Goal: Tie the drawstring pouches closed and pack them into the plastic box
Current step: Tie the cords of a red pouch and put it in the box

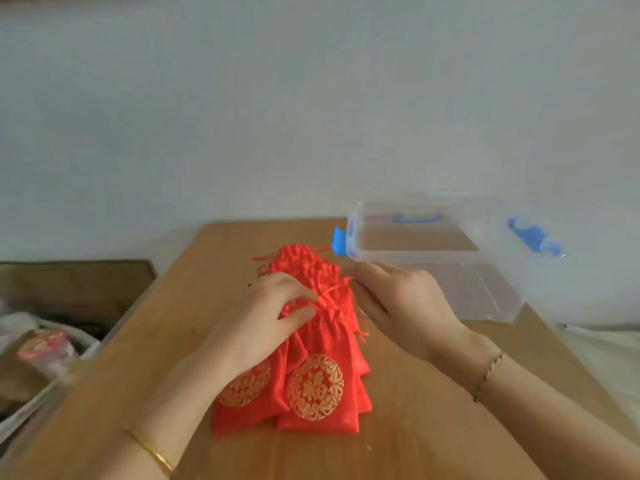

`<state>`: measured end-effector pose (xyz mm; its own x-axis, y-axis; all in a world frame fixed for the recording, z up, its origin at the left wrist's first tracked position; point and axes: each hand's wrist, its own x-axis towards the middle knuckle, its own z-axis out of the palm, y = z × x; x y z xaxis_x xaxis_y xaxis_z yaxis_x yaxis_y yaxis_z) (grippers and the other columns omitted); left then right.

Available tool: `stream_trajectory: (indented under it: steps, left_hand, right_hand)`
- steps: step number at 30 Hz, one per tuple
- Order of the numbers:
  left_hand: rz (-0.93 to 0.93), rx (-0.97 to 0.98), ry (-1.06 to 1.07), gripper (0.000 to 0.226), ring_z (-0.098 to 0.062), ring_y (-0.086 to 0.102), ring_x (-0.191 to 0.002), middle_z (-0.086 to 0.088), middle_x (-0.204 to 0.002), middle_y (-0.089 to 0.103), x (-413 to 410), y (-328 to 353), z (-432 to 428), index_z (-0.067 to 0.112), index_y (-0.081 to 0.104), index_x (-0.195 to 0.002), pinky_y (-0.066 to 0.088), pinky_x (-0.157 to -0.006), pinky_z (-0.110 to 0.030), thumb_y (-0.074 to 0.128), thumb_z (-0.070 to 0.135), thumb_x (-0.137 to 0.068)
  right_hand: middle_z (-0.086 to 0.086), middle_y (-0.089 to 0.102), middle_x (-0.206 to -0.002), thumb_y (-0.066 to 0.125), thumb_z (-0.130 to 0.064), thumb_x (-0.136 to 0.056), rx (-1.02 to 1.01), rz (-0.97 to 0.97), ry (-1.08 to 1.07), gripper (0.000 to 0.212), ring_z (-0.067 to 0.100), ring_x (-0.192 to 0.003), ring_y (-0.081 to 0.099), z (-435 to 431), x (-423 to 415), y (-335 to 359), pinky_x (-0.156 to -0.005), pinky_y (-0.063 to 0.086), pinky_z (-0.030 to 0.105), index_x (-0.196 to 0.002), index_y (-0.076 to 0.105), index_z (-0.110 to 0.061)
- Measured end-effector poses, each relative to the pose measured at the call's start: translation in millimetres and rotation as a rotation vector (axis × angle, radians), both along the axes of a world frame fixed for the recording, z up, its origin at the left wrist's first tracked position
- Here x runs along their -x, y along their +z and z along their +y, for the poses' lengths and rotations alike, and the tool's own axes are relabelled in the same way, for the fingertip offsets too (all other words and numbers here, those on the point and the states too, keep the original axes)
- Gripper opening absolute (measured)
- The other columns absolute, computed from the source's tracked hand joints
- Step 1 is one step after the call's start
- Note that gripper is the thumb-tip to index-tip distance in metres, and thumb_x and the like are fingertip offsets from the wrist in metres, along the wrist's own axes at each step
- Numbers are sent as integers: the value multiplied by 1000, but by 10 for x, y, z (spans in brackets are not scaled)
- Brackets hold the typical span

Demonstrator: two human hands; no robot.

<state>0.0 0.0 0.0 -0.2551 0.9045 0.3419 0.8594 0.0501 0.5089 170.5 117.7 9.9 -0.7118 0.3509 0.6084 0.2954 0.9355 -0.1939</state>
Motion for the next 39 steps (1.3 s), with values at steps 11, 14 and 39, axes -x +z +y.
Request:
stream_trajectory:
  steps: [11,14,39]
  left_hand:
    - [71,41,385,31,-30,59,-102,-5,-116,53,360,-663,-142,19,60,-114,45,-94,-48,63,12,-84]
    - [44,-52,380,20,-26,60,-89,5,-100,49,331,-703,-162,28,57,-84,50,-84,-46,70,13,-77]
    - [-345,-58,-12,6,0,54,-58,1,-72,65,-693,-325,85,20,65,-79,46,-66,-23,64,19,-85]
  right_hand:
    - [-7,62,-106,45,-22,-92,223,-1,-138,26,16,-88,59,-519,86,-701,-69,46,31,-114,58,-25]
    - [-8,60,-106,45,-21,-91,219,21,-176,26,14,-89,58,-543,104,-766,-71,46,30,-114,58,-25]
    - [-3,60,-72,61,-12,-87,525,204,-77,13,18,-70,55,93,-800,-444,-72,47,40,-78,60,-23]
